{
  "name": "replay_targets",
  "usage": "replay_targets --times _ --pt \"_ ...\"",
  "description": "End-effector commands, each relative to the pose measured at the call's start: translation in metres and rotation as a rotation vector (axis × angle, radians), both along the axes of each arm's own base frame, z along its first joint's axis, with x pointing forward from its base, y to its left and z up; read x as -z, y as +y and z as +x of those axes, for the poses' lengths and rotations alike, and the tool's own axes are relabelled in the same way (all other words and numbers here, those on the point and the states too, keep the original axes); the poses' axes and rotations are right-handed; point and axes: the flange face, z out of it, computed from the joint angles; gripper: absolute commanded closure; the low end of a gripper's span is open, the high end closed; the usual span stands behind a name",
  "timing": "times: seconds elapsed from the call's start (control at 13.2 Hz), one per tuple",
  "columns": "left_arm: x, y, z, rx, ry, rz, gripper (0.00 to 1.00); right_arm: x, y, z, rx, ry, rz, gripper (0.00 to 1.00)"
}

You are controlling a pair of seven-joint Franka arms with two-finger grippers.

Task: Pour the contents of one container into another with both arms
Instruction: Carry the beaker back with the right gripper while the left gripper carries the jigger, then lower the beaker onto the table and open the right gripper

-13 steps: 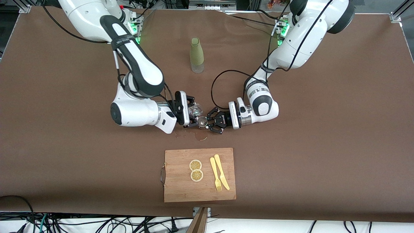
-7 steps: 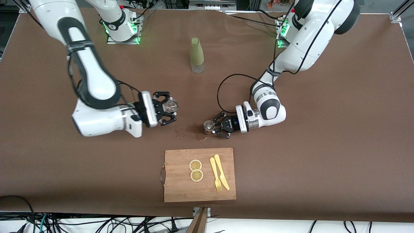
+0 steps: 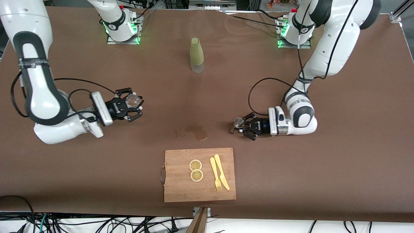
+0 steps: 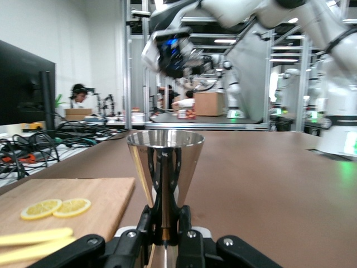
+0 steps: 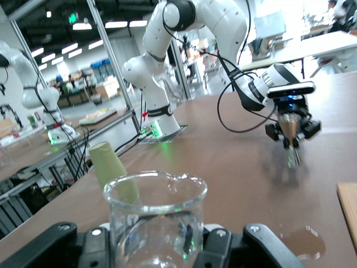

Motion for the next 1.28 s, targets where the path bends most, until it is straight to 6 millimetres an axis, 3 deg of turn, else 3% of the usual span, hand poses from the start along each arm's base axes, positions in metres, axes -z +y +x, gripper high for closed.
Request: replay_targets --times 0.0,0.23,0.38,0.6,0.91,1.21 --pt "-0.008 0.069 -0.013 0.078 -0.012 0.026 1.0 0.039 -0.064 0.0 0.072 0.043 0.071 0.95" --pt "-0.012 0.146 -0.017 0.126 -0.013 0.089 1.0 0.093 -0.111 -0.011 0.094 0.007 0.089 0.94" --pt "-0.015 0.181 -0.02 0.13 -0.046 0.1 1.0 0.145 -0.123 -0.025 0.106 -0.004 0.14 0.94" --pt "-0.016 0.226 -0.034 0.133 -0.089 0.065 1.0 0.189 -0.145 -0.036 0.133 -0.086 0.146 0.94" --pt "-0.008 0.28 -0.054 0.112 -0.145 0.068 1.0 0.23 -0.145 -0.038 0.179 -0.154 0.111 0.92" --pt "0.012 0.319 -0.075 0.055 -0.131 0.055 1.0 0.254 -0.133 -0.041 0.186 -0.174 0.096 0.9"
